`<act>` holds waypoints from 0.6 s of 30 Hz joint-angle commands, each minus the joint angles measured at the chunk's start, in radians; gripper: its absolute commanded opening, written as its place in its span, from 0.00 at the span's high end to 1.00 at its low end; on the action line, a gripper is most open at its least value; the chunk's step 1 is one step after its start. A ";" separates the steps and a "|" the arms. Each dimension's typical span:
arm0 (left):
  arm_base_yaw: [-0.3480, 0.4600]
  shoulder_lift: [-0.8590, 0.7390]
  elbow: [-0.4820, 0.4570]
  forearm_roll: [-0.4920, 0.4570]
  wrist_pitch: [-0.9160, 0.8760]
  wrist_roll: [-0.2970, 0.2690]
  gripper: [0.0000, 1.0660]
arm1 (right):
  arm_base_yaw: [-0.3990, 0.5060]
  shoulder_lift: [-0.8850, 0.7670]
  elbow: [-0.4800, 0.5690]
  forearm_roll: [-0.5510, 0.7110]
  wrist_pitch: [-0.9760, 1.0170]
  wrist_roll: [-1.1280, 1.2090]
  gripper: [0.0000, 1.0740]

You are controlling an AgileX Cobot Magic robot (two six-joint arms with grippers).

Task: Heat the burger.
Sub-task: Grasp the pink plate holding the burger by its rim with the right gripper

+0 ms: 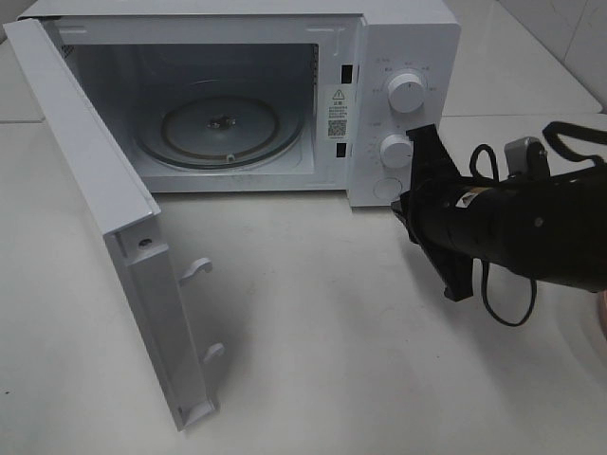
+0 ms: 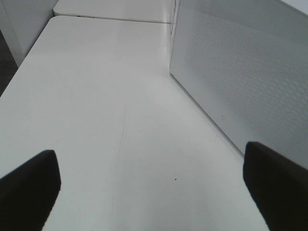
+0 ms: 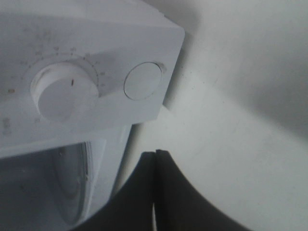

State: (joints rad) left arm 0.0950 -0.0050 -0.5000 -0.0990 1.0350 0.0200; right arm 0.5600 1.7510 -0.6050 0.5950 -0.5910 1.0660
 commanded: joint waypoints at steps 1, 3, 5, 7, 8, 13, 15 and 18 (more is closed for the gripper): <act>-0.003 -0.024 0.004 -0.003 -0.008 -0.006 0.08 | 0.003 -0.050 0.004 -0.017 0.102 -0.125 0.99; -0.003 -0.024 0.004 -0.003 -0.008 -0.006 0.08 | -0.001 -0.091 0.004 -0.016 0.198 -0.257 0.99; -0.003 -0.024 0.004 -0.003 -0.008 -0.006 0.08 | -0.001 -0.121 0.000 -0.016 0.271 -0.359 0.98; -0.003 -0.024 0.004 -0.003 -0.008 -0.006 0.08 | -0.001 -0.136 -0.002 -0.016 0.304 -0.402 0.98; -0.003 -0.024 0.004 -0.003 -0.008 -0.006 0.08 | -0.001 -0.160 -0.002 -0.016 0.367 -0.504 0.98; -0.003 -0.024 0.004 -0.003 -0.008 -0.006 0.08 | -0.001 -0.213 -0.002 -0.017 0.538 -0.711 0.97; -0.003 -0.024 0.004 -0.003 -0.008 -0.006 0.08 | -0.001 -0.228 -0.009 -0.030 0.611 -0.801 0.97; -0.003 -0.024 0.004 -0.003 -0.008 -0.006 0.08 | -0.001 -0.238 -0.042 -0.085 0.734 -0.874 0.97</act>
State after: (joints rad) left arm 0.0950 -0.0050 -0.5000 -0.0990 1.0350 0.0200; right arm 0.5590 1.5250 -0.6380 0.5280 0.1060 0.2380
